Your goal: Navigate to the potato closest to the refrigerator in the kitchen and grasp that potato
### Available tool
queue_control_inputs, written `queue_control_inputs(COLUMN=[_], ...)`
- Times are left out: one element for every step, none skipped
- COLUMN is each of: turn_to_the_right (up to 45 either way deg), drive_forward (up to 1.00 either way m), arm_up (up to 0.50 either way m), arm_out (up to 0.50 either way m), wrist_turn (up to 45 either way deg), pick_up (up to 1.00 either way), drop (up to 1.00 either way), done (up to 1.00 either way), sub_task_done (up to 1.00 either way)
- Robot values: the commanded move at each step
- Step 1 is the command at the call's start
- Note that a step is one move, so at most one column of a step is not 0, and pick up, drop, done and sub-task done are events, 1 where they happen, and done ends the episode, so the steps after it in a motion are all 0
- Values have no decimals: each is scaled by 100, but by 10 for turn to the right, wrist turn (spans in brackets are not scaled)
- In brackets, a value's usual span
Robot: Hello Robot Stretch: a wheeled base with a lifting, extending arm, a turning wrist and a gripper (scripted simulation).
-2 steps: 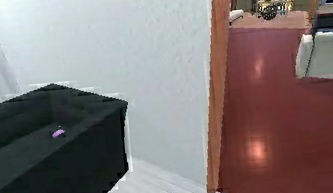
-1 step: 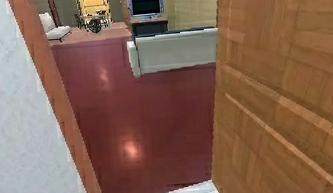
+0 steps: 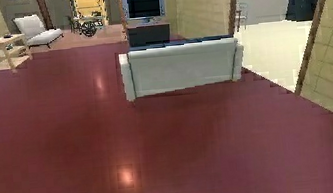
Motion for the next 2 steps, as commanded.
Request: queue_control_inputs(turn_to_the_right=[0,-120], drive_forward=[25,0], arm_up=[0,0], arm_out=[0,0], wrist_turn=[0,0], pick_up=[0,0], drop=[0,0], done=[0,0], sub_task_done=[0,0])
